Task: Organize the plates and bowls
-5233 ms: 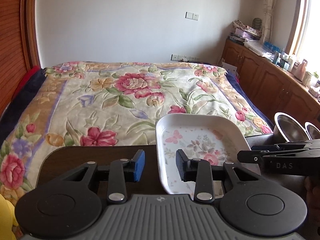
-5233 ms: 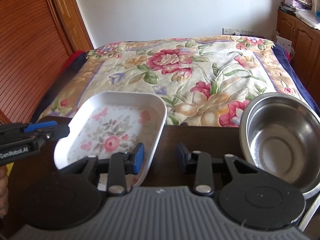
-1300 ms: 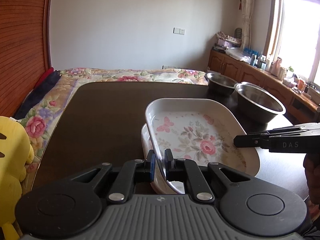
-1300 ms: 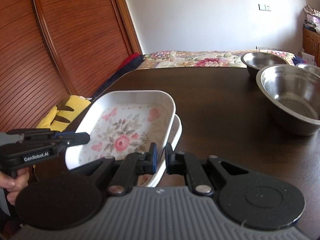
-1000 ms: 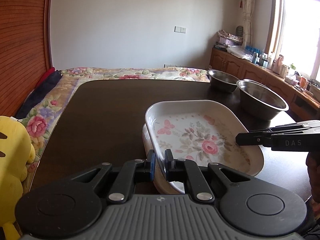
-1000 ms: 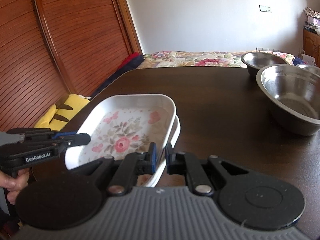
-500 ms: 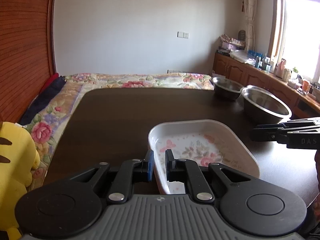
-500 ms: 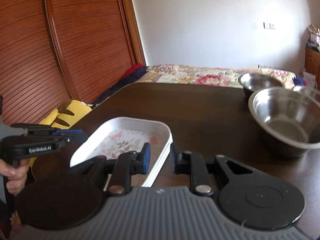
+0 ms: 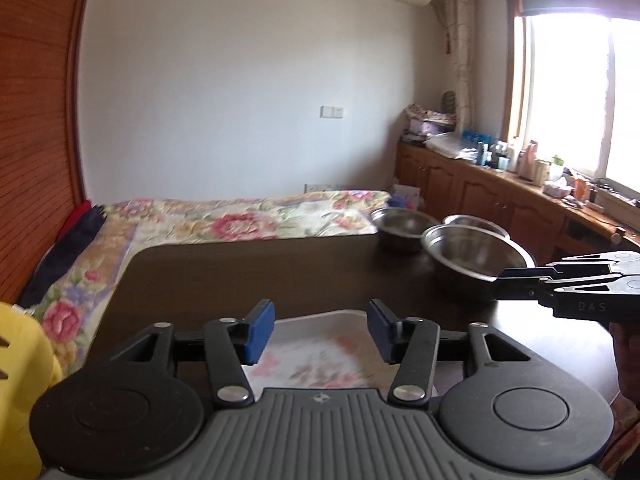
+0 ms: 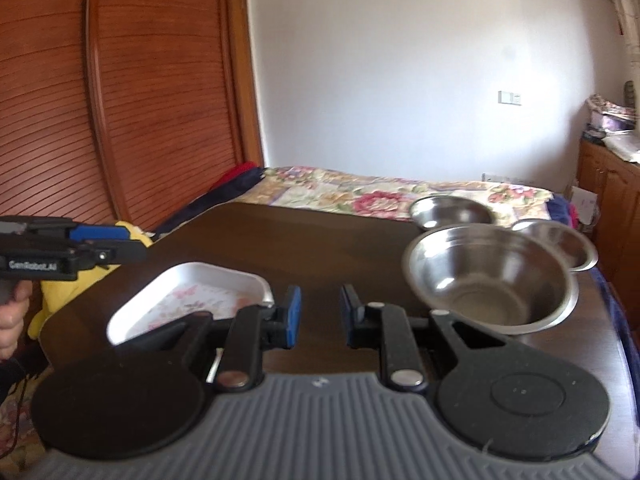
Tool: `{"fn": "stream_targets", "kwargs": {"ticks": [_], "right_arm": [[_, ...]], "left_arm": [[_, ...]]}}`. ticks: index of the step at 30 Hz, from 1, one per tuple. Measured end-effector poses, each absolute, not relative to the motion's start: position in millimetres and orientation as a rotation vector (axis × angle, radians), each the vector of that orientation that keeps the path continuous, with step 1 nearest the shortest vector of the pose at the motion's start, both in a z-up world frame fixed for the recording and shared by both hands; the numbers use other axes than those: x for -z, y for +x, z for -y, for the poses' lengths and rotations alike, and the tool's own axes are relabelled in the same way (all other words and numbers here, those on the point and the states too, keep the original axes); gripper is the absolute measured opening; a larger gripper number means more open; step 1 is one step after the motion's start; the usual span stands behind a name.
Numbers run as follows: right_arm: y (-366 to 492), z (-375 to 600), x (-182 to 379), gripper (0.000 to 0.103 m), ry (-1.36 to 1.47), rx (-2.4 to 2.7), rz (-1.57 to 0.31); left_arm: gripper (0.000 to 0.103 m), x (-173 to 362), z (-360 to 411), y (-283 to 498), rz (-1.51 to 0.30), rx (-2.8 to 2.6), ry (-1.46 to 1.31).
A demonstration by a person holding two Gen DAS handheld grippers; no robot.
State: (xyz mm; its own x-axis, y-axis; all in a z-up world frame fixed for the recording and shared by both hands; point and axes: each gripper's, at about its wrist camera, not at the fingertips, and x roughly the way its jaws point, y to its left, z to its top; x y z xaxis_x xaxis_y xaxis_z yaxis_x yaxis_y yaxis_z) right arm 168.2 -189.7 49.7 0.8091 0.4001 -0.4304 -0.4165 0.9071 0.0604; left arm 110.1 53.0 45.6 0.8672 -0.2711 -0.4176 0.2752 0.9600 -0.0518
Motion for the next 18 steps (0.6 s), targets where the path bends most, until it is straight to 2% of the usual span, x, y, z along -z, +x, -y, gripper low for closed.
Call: {"fn": "stream_targets", "kwargs": {"ticks": [18], "right_arm": [[171.8, 247.8, -45.5, 0.024, 0.027, -0.363, -0.388]], "left_arm": [[0.089, -61.8, 19.5, 129.7, -0.398, 0.368, 0.029]]}}
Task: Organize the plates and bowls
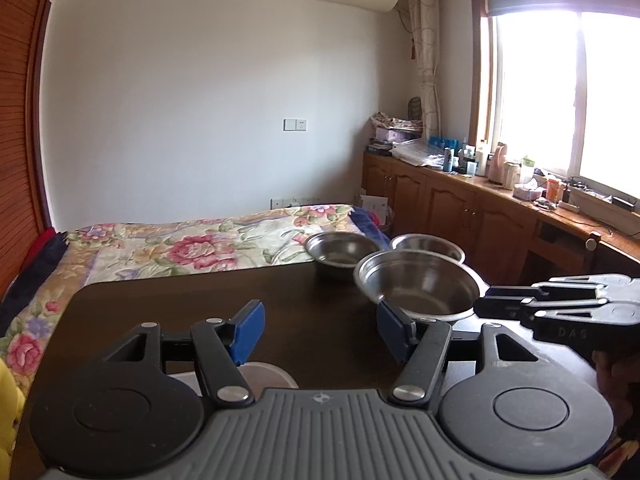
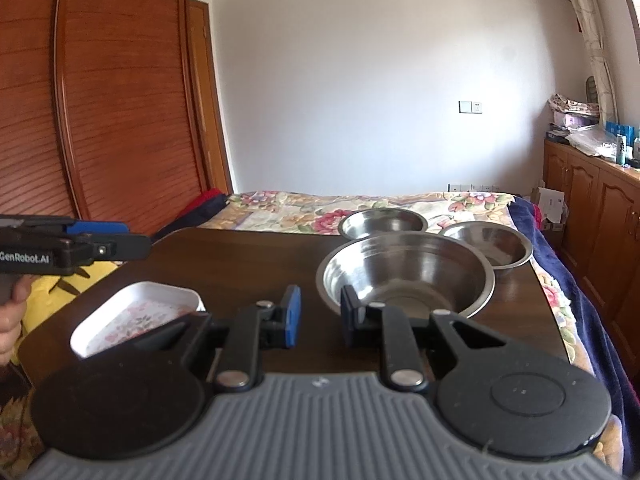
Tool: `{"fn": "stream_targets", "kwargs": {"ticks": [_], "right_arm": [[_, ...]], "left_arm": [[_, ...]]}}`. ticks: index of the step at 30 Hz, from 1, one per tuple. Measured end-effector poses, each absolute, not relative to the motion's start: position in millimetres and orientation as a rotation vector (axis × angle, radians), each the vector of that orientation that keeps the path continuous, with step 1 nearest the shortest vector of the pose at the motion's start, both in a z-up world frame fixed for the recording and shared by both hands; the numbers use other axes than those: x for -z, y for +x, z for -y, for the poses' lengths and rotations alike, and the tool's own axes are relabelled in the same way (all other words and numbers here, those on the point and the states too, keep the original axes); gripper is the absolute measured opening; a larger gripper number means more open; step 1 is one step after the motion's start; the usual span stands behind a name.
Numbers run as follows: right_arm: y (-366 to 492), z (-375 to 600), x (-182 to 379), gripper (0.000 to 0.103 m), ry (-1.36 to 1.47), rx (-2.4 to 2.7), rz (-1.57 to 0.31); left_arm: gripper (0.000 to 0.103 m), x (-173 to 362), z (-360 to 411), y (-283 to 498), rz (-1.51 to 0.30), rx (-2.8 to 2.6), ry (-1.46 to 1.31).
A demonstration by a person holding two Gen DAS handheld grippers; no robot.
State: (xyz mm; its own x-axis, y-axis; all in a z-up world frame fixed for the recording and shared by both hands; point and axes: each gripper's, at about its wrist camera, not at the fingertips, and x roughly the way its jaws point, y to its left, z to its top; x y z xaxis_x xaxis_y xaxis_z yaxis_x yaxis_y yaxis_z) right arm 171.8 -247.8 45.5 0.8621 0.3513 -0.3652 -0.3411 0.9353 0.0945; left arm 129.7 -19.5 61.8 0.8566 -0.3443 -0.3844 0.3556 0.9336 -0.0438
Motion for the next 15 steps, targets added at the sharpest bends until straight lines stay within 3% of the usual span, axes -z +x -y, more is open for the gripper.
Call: {"fn": "stream_targets", "kwargs": {"ticks": [3, 15], "right_arm": [[174.2, 253.6, -45.1, 0.030, 0.035, -0.359, -0.376], [188.1, 284.3, -37.3, 0.038, 0.052, -0.332, -0.364]], "left_arm": [[0.089, -64.3, 31.9, 134.1, -0.397, 0.380, 0.030], [0.091, -55.9, 70.3, 155.5, -0.420, 0.392, 0.080]]}}
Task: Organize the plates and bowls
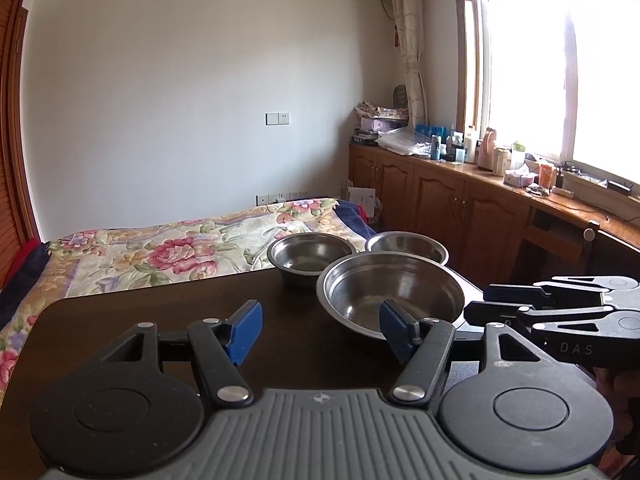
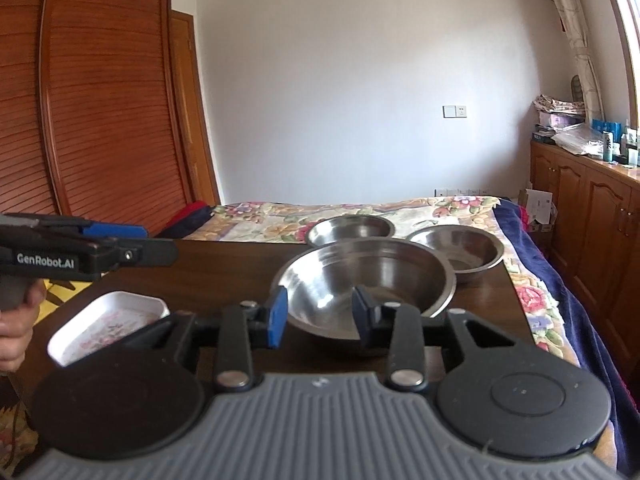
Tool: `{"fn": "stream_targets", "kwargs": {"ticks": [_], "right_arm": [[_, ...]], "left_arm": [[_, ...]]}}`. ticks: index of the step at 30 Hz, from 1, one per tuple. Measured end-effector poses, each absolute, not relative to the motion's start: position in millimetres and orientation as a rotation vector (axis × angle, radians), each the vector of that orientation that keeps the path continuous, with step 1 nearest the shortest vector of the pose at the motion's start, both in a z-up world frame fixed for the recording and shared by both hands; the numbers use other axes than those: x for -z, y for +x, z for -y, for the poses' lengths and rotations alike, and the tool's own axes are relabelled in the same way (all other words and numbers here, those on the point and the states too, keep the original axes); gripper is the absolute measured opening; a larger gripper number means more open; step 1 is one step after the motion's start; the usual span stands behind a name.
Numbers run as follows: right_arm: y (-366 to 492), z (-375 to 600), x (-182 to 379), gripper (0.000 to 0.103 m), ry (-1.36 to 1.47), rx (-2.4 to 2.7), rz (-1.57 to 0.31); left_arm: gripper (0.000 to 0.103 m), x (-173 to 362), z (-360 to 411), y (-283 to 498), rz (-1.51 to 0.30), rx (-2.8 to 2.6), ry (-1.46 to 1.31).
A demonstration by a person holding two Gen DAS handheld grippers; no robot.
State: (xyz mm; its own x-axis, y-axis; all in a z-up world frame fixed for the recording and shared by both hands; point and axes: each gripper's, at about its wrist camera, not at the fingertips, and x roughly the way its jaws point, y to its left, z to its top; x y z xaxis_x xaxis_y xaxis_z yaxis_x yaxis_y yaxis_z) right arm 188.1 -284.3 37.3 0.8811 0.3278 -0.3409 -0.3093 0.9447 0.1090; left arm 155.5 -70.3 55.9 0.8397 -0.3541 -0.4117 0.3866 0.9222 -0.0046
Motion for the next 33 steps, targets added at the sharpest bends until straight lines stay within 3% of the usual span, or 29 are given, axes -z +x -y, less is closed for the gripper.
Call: {"fn": "stream_targets", "kwargs": {"ticks": [18, 22, 33], "right_arm": [[233.0, 320.2, -27.9, 0.050, 0.060, -0.280, -0.391], [245.6, 325.7, -25.0, 0.063, 0.052, -0.266, -0.414], [273.6, 336.9, -15.4, 0.063, 0.090, -0.263, -0.493]], "left_arm": [[0.092, -37.4, 105.8, 211.9, -0.494, 0.381, 0.106], [0.092, -30.2, 111.3, 225.6, -0.518, 0.372, 0.104], [0.092, -15.3, 116.0, 249.3, -0.587, 0.370, 0.073]]}}
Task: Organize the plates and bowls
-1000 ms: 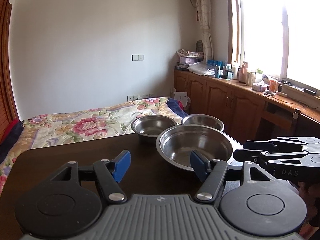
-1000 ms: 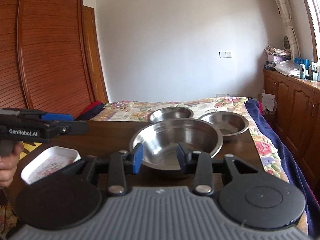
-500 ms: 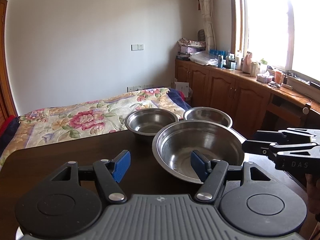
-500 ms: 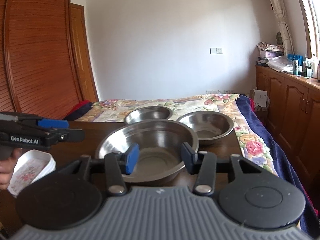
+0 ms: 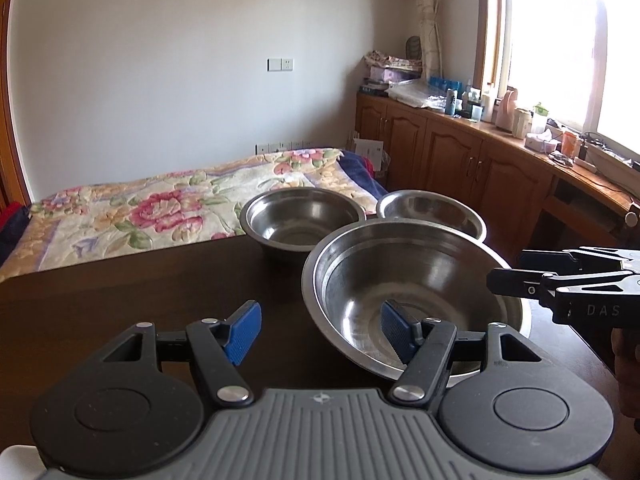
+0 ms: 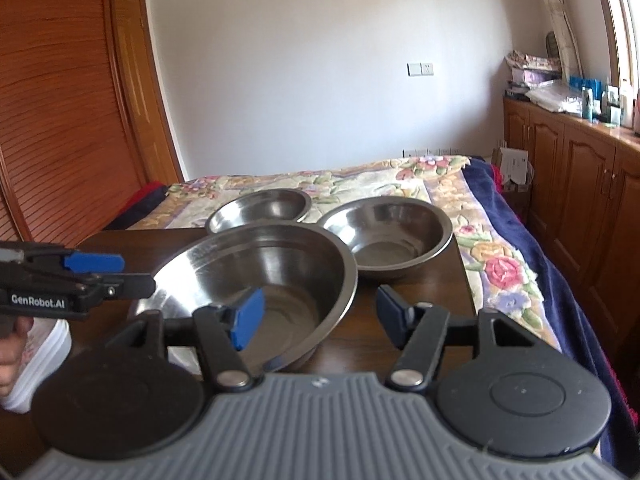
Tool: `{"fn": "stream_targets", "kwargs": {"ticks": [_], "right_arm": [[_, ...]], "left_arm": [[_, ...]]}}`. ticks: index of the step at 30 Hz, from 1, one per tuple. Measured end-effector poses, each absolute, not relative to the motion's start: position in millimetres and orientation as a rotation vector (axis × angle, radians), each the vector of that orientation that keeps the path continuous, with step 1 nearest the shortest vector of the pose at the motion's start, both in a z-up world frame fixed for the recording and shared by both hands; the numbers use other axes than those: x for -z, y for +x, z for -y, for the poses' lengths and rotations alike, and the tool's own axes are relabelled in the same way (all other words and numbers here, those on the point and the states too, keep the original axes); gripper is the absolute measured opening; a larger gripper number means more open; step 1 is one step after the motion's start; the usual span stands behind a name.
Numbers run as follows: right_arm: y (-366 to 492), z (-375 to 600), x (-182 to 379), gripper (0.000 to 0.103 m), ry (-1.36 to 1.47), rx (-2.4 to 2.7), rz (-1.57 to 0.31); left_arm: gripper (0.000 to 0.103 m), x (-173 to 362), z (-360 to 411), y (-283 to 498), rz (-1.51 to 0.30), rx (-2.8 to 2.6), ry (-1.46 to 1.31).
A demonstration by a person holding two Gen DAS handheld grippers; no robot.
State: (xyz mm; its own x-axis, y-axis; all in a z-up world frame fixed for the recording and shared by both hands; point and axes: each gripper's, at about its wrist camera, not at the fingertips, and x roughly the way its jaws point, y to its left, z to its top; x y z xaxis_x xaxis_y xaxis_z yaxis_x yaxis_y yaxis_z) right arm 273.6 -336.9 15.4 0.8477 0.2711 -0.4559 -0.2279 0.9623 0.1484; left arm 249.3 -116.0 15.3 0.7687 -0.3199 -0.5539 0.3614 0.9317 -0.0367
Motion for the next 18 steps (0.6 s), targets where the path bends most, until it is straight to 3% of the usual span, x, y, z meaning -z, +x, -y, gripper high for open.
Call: {"fn": "stream_targets", "kwargs": {"ticks": [15, 18], "right_arm": [[285.6, 335.9, -10.6, 0.063, 0.115, -0.277, -0.535], [288.5, 336.1, -8.6, 0.059, 0.123, -0.279, -0.547]], "left_arm": [[0.077, -4.3, 120.4, 268.6, -0.654, 0.374, 0.050], [0.073, -1.9, 121.0, 272.0, -0.669, 0.377, 0.043]]}}
